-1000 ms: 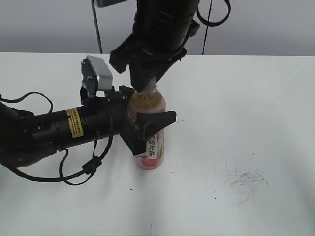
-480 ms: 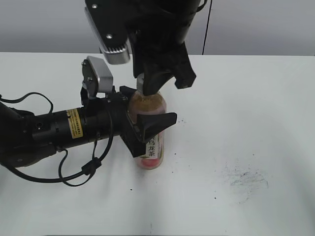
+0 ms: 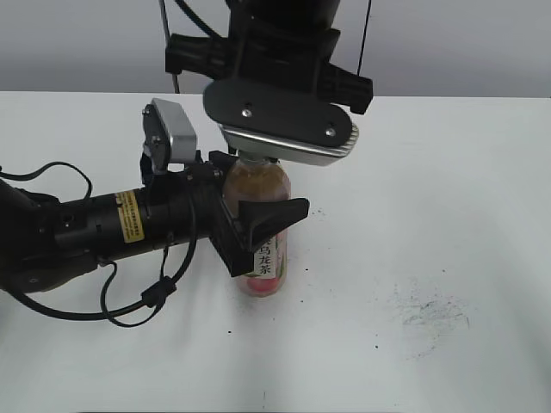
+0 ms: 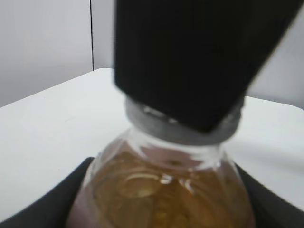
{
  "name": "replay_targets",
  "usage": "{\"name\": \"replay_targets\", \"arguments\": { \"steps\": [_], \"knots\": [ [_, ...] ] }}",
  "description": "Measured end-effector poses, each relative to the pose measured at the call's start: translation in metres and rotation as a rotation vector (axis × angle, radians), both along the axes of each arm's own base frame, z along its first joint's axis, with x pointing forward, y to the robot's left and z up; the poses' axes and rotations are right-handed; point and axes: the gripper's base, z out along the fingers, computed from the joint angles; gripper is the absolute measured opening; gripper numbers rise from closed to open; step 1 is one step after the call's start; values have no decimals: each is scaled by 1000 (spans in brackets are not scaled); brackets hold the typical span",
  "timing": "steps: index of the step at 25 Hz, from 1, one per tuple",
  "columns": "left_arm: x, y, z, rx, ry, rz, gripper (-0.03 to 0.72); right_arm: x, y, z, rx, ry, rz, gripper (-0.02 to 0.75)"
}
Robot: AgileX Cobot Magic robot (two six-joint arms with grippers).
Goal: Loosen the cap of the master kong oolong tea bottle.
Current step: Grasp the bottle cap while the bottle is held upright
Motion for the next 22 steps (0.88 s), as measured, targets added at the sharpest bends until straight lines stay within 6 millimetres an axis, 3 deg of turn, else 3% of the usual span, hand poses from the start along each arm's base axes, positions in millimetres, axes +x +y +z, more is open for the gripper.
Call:
{"name": "replay_targets", "arguments": {
  "steps": [4,9,22],
  "knots": [
    [0,0,0,-2,2,0,445,-5,4,0,-76,-87,212,276],
    [0,0,0,-2,3,-3,445,-6,5,0,-84,-99,268,276],
    [-1,0,0,-1,2,-7,445,-7,6,0,-1,7,-159,303]
  ]
}}
